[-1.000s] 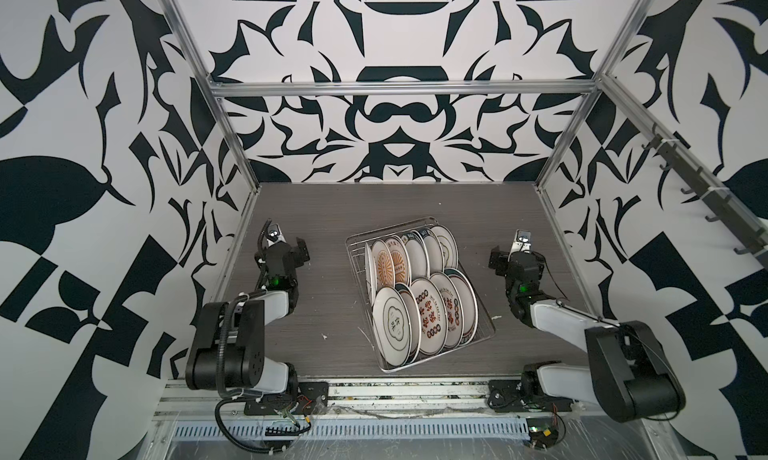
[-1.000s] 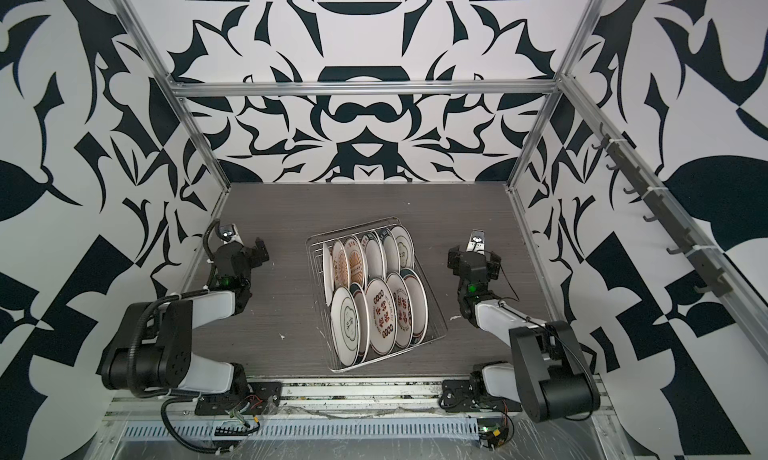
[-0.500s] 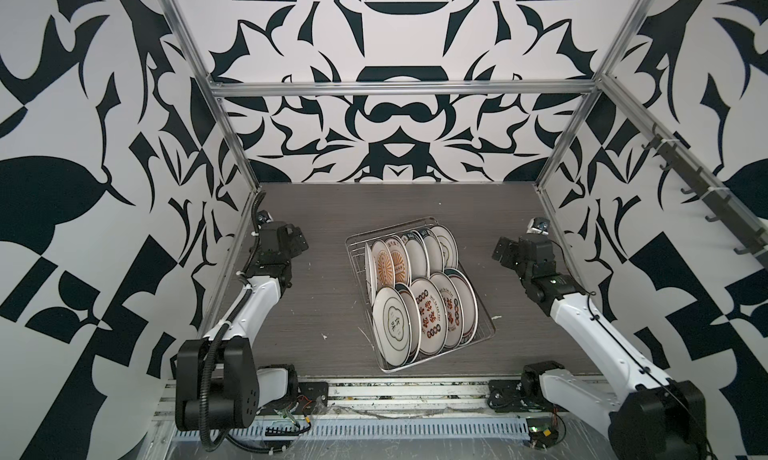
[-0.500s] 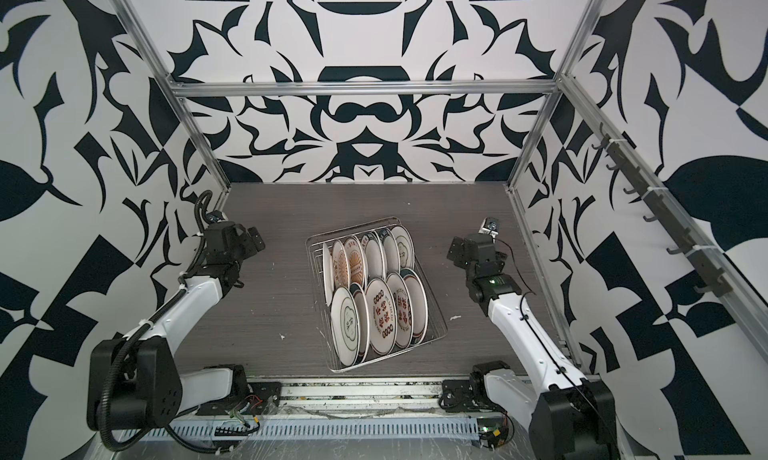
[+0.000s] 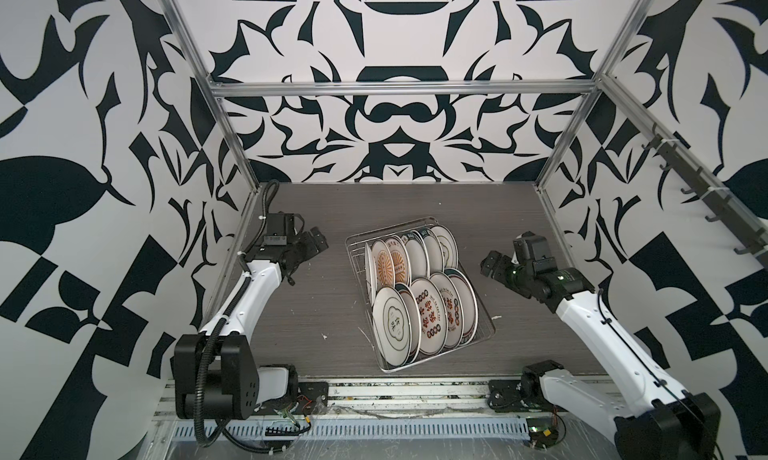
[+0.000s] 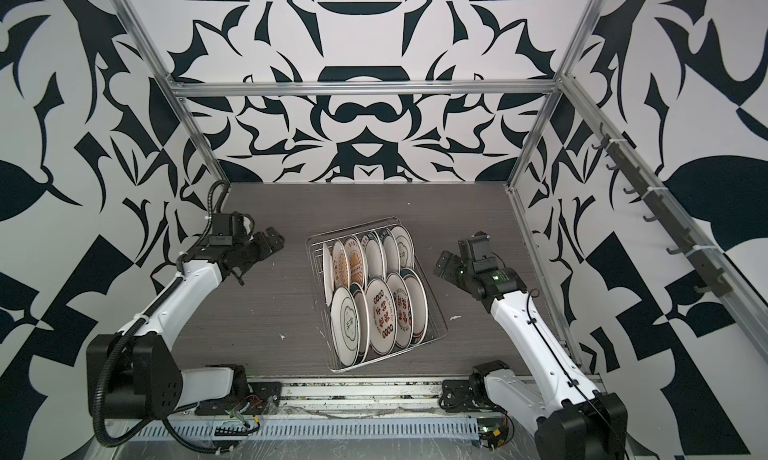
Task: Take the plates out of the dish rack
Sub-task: 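Reach the left gripper to the rack's near corner while the right approaches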
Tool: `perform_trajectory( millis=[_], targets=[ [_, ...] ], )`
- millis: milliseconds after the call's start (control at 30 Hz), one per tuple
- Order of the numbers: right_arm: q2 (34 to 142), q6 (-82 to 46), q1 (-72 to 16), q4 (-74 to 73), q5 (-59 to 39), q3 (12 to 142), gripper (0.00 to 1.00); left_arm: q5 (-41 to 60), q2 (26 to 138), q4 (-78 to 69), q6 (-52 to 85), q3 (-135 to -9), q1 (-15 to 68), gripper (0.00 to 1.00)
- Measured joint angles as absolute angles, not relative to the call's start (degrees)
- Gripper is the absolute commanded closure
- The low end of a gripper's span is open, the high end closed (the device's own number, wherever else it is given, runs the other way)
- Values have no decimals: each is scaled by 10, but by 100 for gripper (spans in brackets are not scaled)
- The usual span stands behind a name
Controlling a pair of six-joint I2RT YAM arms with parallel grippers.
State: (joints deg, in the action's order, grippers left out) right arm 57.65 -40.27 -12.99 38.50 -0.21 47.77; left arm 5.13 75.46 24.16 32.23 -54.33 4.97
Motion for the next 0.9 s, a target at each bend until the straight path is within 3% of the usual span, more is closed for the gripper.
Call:
perform_trajectory(
  millis=[733,900],
  targets=[
    [516,-403,-132,515,-13,461,7,75,908,380,234,-715,135,14],
    [504,-399,-132,532,-12,460,7,67,963,399,196,-770,145,23]
  ],
)
